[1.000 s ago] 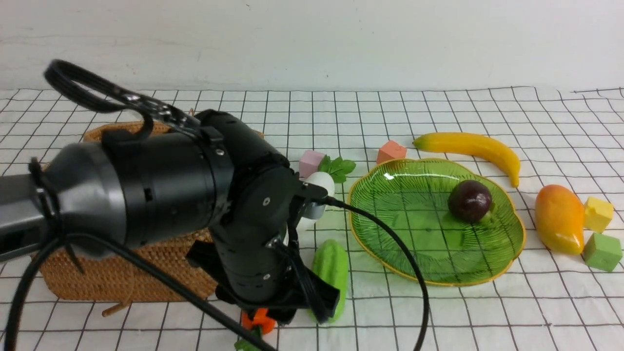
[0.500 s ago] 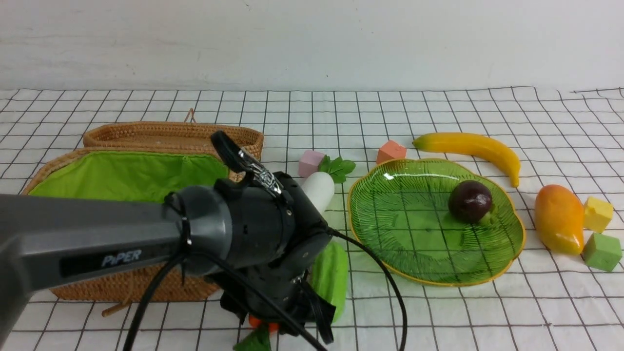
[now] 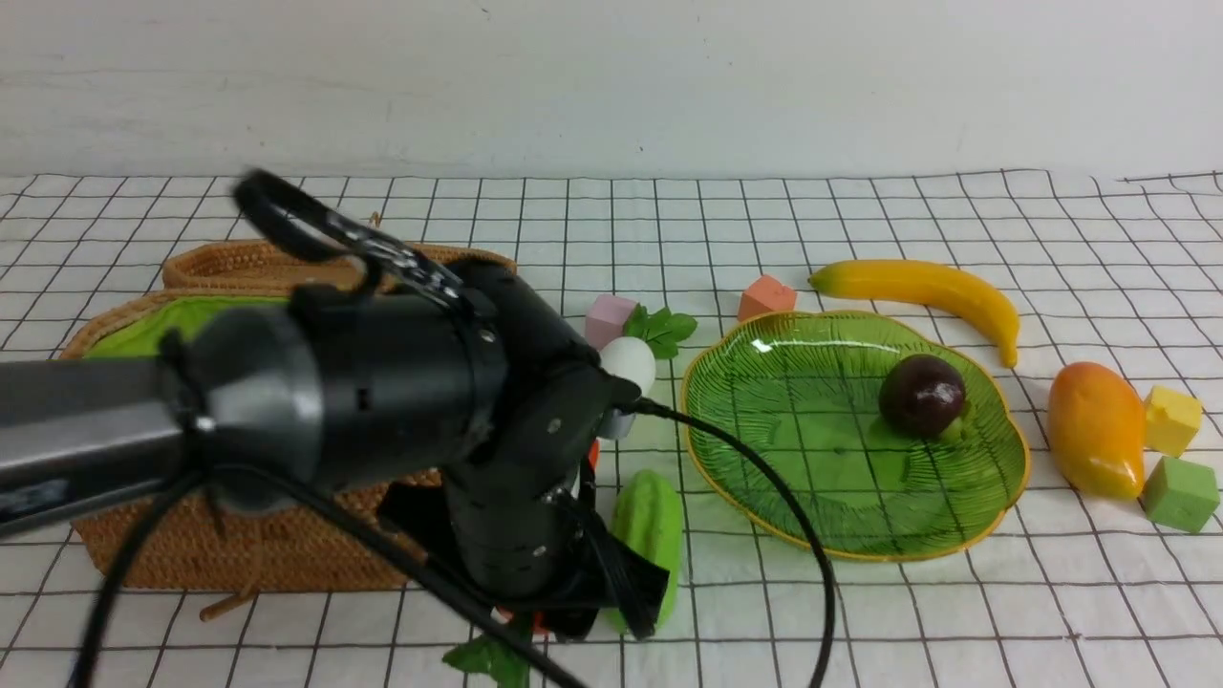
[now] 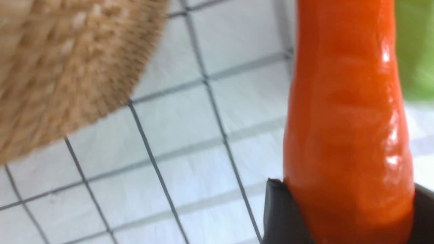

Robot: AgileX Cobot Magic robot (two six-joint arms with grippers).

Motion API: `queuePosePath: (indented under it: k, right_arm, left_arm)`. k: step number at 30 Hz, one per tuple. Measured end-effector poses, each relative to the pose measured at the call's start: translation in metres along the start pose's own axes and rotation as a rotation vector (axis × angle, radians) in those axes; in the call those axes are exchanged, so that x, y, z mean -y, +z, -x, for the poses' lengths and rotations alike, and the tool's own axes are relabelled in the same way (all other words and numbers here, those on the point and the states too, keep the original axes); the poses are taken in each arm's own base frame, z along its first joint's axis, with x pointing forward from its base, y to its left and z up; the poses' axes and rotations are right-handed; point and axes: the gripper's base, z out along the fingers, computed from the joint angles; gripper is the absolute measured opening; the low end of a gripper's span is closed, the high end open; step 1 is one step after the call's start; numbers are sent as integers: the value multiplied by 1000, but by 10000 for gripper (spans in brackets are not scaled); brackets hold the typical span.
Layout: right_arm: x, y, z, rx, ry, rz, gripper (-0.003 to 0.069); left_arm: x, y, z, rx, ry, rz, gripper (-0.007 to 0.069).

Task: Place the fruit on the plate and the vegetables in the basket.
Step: Use the left arm to grab a carrot and put it into the left basket, then take a chayote with your left arm and place it on the basket on the left.

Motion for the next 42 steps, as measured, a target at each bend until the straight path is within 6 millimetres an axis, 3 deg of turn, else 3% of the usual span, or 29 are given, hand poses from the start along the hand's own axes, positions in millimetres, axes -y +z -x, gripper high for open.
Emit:
queuePosePath:
  k: [3, 5, 6, 9, 10, 11, 12, 13, 19, 20, 22, 26, 32, 35, 38, 42]
  right_arm:
    - [0, 0, 1, 14, -9, 0, 120]
    - [0, 0, 4, 46, -36, 0, 120]
    - [0, 0, 5, 55, -43, 1, 120]
    - [-5, -1, 14, 152, -110, 44, 120]
    - [-5, -1, 14, 159, -115, 48, 120]
    - [-10, -2, 18, 209, -157, 90, 120]
    - [-10, -2, 18, 212, -154, 97, 120]
    - [-15, -4, 22, 256, -199, 137, 120]
    - [-27, -9, 28, 356, -291, 257, 123]
    - [-27, -9, 28, 358, -292, 260, 123]
    - [-30, -9, 27, 355, -297, 288, 123]
    - [-32, -9, 24, 325, -314, 314, 123]
    - [-32, -9, 23, 313, -317, 323, 123]
    - [-32, -9, 23, 313, -316, 323, 123]
    - [-32, -9, 23, 312, -313, 323, 127]
    - [-32, -9, 23, 312, -311, 323, 130]
  left_arm:
    - [-1, -44, -15, 49, 237, -32, 379]
    - [-11, -70, -24, 92, 415, -5, 379]
    - [-13, -72, -24, 101, 414, -2, 379]
    - [-47, -109, -35, 165, 620, 93, 379]
    - [-49, -110, -35, 168, 626, 98, 379]
    - [-70, -121, -37, 180, 674, 144, 379]
    - [-72, -123, -38, 184, 678, 149, 379]
    - [-93, -127, -38, 179, 717, 193, 379]
    - [-149, -112, -22, 138, 863, 285, 379]
    - [-151, -111, -21, 135, 869, 287, 379]
    - [-174, -94, -11, 86, 938, 335, 379]
    - [-194, -75, 1, 49, 969, 405, 379]
    - [-198, -67, 13, 102, 935, 457, 386]
    - [-198, -66, 14, 120, 893, 457, 429]
    - [-198, -67, 13, 124, 841, 451, 533]
    - [-198, -71, 10, 117, 833, 451, 575]
